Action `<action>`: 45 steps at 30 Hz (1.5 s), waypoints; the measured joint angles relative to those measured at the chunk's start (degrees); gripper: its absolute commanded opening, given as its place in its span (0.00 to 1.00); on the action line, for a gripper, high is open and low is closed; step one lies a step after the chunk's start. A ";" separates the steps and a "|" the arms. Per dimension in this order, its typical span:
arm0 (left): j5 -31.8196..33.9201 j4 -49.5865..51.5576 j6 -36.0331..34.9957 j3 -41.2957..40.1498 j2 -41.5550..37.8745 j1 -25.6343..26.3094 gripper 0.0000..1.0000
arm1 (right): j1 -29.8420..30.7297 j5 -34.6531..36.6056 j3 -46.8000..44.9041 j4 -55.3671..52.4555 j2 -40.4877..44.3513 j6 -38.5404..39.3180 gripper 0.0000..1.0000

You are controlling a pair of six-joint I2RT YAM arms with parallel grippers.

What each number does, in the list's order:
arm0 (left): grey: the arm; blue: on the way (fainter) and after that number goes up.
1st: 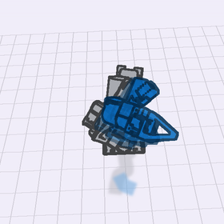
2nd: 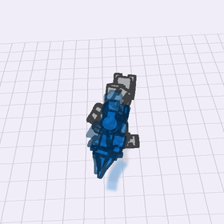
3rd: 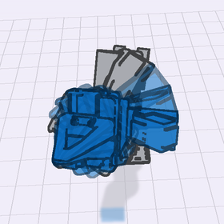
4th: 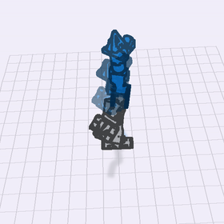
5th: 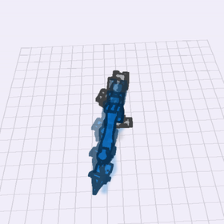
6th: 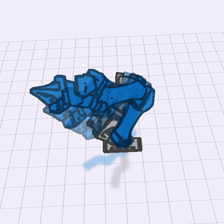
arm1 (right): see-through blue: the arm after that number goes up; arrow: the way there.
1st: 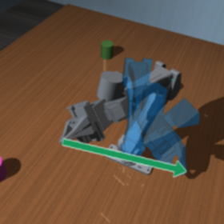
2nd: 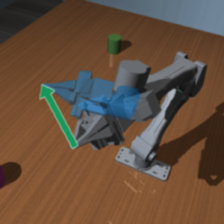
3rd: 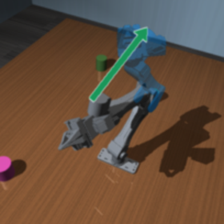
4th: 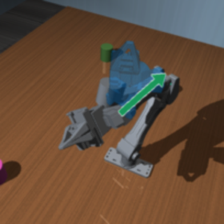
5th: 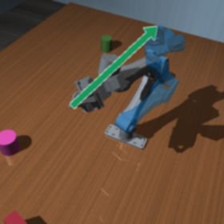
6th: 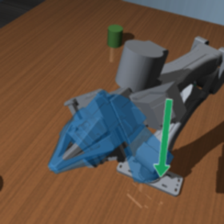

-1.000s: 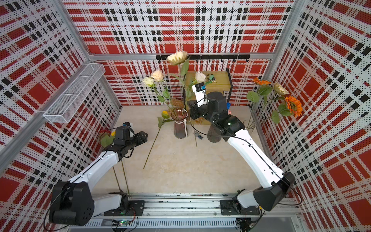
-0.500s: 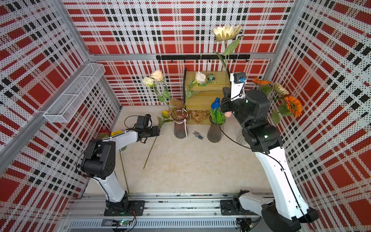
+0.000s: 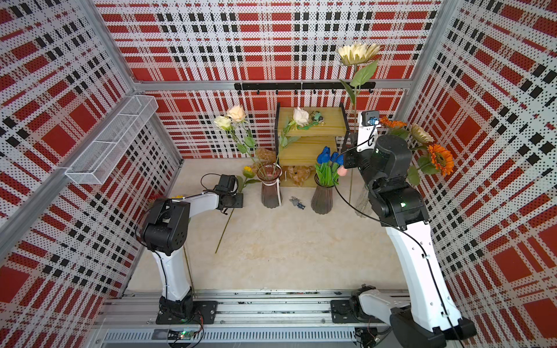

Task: Arrange the flowers in different vases according to their variety
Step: Pick up the flower at the center of the board.

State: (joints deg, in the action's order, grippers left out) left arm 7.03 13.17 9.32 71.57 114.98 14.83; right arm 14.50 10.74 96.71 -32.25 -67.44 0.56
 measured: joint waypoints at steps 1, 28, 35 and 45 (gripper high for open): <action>0.42 0.07 -0.07 0.50 0.35 0.35 0.61 | -0.22 0.72 -0.52 0.31 0.00 0.13 0.00; 2.89 2.60 2.75 -1.51 -10.51 0.66 0.00 | -13.09 12.74 -26.05 34.95 2.29 7.43 0.00; 5.07 1.86 4.17 -4.57 -21.81 0.66 0.00 | -16.11 11.30 -28.41 43.25 0.76 7.74 0.00; 8.50 3.02 6.54 -10.84 -34.99 0.09 0.00 | -20.72 7.87 -30.03 50.86 -2.43 6.19 0.00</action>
State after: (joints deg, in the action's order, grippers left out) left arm 15.53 16.19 15.86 60.73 79.99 14.92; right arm -6.22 18.61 66.67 18.61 -69.87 6.74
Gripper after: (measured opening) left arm 0.050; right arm 0.087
